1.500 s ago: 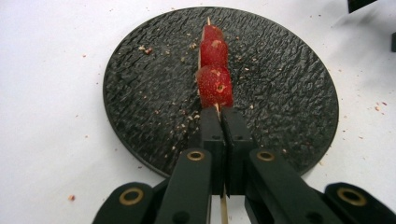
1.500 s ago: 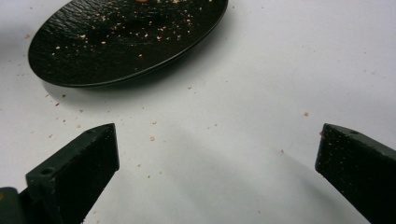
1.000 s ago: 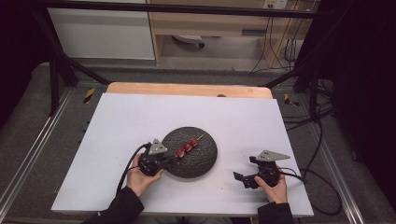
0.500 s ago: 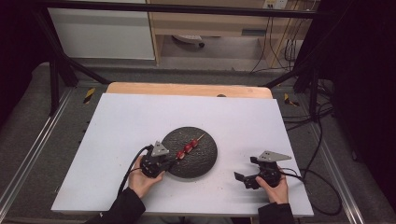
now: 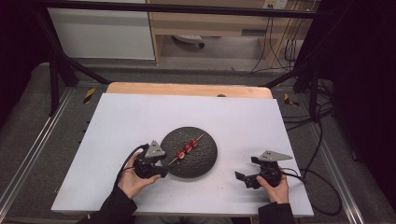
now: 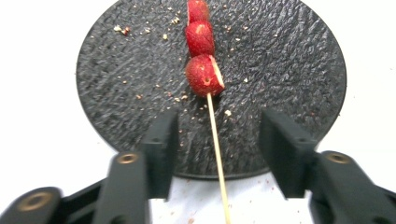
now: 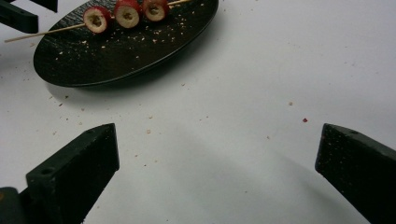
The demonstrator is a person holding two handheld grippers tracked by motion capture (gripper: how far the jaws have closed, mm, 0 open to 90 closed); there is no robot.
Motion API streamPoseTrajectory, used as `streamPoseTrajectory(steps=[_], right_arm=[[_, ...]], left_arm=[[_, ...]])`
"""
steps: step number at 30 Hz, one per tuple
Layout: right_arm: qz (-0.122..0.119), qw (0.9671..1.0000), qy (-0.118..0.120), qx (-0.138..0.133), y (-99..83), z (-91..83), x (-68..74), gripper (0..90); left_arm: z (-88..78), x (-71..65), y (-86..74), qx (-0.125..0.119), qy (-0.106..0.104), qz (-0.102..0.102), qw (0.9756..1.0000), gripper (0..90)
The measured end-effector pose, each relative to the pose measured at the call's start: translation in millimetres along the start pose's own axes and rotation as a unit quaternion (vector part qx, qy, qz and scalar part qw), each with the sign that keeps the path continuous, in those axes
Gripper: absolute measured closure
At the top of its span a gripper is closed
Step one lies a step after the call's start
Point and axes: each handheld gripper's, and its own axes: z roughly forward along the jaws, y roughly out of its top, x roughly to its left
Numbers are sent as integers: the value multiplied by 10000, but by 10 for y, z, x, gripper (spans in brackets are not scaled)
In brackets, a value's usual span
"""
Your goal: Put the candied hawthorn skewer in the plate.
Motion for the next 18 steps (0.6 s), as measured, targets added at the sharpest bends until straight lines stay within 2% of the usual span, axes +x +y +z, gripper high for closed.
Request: streamPoseTrajectory(steps=[4, 8, 13, 18], right_arm=[[56, 10000, -1, -9, 4, -5, 3, 5], [51, 10000, -2, -13, 3, -15, 4, 5], [49, 10000, -13, -13, 3, -18, 3, 5], [46, 10000, -20, -3, 2, -21, 3, 5]], left_arm=[[-114, 72, -7, -26, -34, 6, 10000, 289], [-224, 148, -43, -27, 54, 9, 10000, 167], [-336, 245, -141, -35, 176, -122, 9998, 83], [-427, 354, -296, -24, 353, -298, 9989, 65]])
